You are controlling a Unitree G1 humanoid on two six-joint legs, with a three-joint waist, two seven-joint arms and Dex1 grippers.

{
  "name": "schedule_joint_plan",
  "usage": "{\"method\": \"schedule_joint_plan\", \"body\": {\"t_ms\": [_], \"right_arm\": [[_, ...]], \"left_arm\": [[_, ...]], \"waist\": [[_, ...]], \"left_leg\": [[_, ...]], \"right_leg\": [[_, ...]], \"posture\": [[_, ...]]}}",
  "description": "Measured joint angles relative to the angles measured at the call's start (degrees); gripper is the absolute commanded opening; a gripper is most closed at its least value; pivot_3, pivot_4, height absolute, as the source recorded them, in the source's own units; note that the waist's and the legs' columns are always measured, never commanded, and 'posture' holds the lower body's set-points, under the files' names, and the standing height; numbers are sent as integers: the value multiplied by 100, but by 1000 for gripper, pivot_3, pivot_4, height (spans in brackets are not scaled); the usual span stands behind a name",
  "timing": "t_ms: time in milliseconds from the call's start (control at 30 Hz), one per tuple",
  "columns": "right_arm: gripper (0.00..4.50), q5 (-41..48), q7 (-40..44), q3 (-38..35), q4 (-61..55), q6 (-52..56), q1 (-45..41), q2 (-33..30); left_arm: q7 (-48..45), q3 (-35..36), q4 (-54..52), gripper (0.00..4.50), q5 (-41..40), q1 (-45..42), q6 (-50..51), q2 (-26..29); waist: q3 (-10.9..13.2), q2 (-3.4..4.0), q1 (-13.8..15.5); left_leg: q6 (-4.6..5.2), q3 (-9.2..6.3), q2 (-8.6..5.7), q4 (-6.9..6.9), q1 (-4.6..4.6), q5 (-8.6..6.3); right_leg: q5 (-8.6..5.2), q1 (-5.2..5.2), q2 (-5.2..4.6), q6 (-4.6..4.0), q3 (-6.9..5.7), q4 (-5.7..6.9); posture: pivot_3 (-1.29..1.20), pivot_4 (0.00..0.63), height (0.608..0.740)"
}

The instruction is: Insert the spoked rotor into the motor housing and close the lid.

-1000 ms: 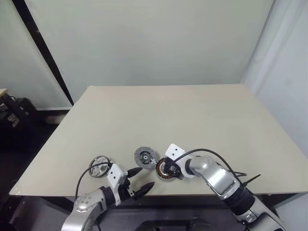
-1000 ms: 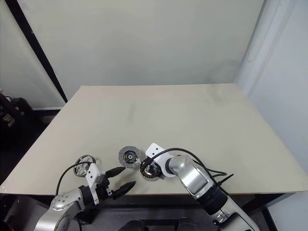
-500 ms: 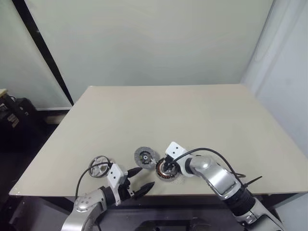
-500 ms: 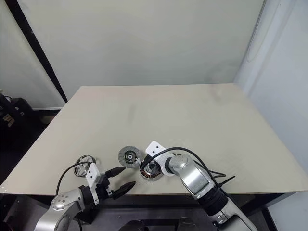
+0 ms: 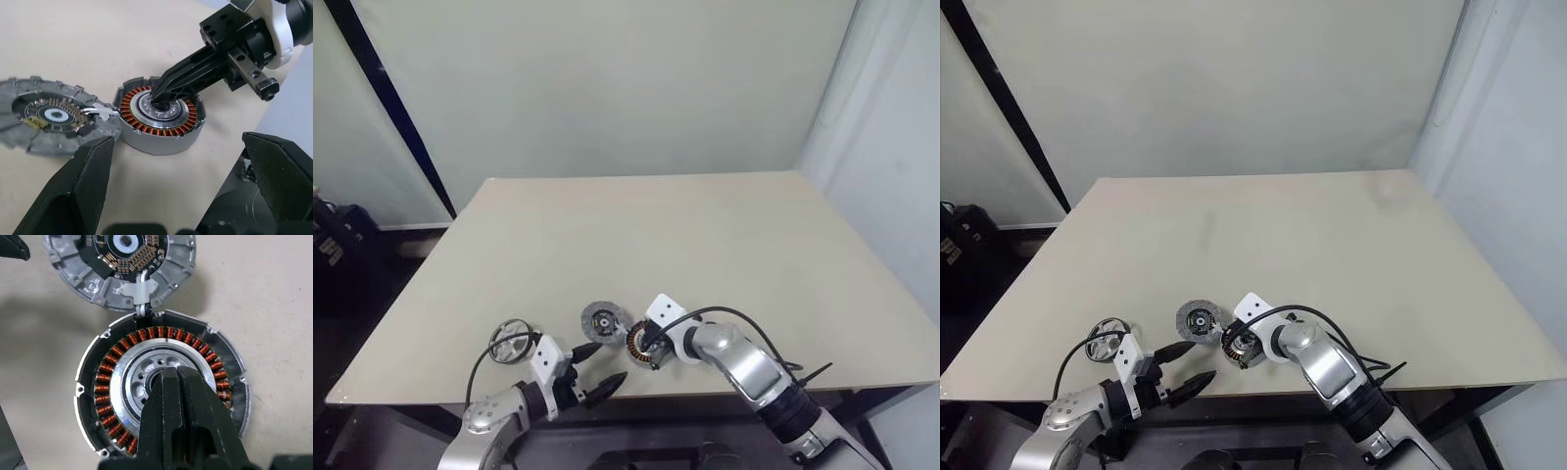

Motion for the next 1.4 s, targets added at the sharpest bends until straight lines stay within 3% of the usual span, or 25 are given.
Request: {"method": "schedule_joint_plan", "body": {"t_ms": [1400], "right_arm": [[31, -153, 260, 336, -193, 174, -91, -5]], "left_arm": [[47, -52, 0, 4500, -1, 77, -25, 0]], "waist": [[0, 0, -1]], "left_leg": [[1, -4, -3, -8, -6, -2]], "right_leg": [[1, -7, -1, 0, -1, 0]], "posture": [[0, 0, 740]]}}
